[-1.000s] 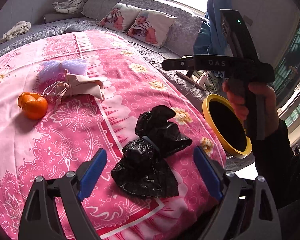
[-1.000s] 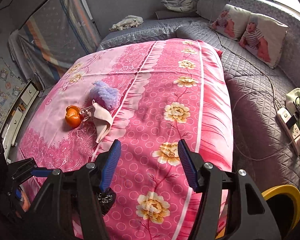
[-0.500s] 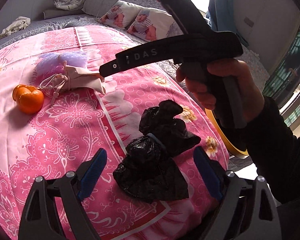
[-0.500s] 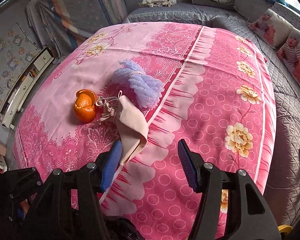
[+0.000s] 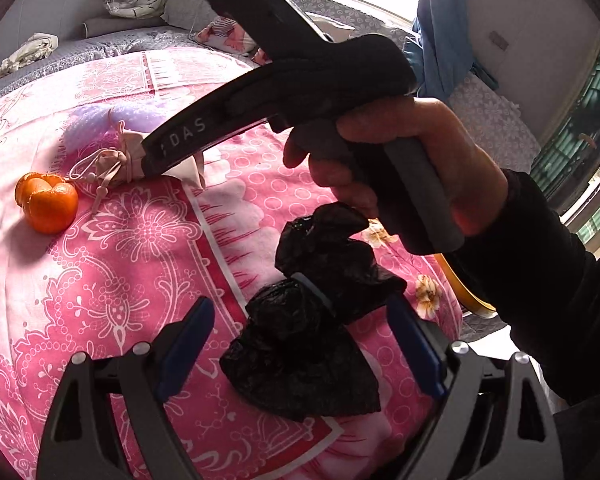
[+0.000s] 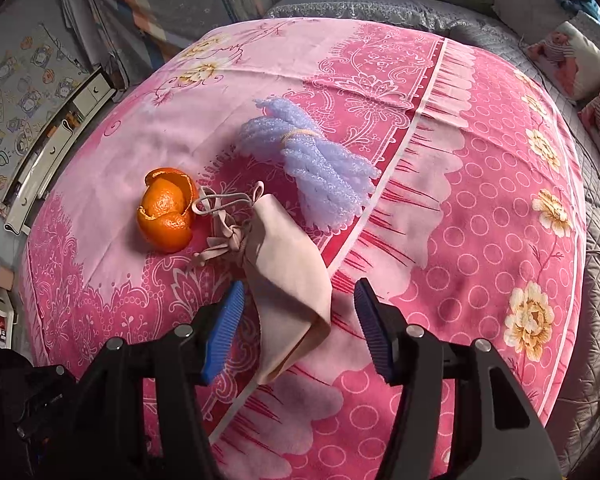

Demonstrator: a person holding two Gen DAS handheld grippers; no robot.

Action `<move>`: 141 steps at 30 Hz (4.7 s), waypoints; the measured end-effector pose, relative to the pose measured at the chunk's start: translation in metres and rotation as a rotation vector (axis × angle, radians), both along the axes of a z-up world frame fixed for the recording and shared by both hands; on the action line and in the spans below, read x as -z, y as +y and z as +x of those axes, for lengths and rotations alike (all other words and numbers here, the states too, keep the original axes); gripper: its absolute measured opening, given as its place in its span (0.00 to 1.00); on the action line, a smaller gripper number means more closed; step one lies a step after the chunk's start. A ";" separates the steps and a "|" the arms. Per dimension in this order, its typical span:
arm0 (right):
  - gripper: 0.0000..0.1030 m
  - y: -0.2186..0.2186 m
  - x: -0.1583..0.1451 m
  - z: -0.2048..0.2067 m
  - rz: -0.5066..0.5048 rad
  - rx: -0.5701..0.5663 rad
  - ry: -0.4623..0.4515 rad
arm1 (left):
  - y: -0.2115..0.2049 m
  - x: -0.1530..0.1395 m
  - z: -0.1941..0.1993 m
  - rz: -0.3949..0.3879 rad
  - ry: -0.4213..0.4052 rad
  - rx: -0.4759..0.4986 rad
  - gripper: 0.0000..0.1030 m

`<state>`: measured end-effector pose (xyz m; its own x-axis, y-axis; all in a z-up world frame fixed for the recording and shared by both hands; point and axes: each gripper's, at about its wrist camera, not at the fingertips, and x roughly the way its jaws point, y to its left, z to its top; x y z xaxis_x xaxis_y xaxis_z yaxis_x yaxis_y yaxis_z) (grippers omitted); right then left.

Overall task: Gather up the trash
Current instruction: 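Grasp the beige cloth pouch with the right tool while the left tool grasps the black bags, then carry the beige pouch and black bags over the bin with both tools, then open both tools to drop the pouch and black bags into the bin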

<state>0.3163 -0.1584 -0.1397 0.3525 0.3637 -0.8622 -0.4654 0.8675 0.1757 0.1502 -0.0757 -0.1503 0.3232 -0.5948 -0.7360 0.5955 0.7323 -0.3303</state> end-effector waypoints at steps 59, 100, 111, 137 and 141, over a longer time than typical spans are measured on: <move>0.17 -0.127 -0.061 -0.068 0.175 0.255 -0.074 | -0.023 -0.052 -0.047 0.127 -0.191 0.024 0.24; 0.17 -0.339 -0.068 -0.212 0.229 0.728 -0.201 | -0.163 -0.065 -0.076 0.154 -0.266 0.366 0.24; 0.17 -0.387 -0.063 -0.266 0.213 0.898 -0.228 | -0.205 -0.059 -0.076 0.134 -0.247 0.442 0.24; 0.18 -0.426 -0.031 -0.322 0.093 1.126 -0.173 | -0.300 -0.016 -0.060 0.170 -0.095 0.501 0.24; 0.19 -0.427 -0.027 -0.319 0.093 1.123 -0.161 | -0.306 -0.014 -0.058 0.168 -0.089 0.502 0.24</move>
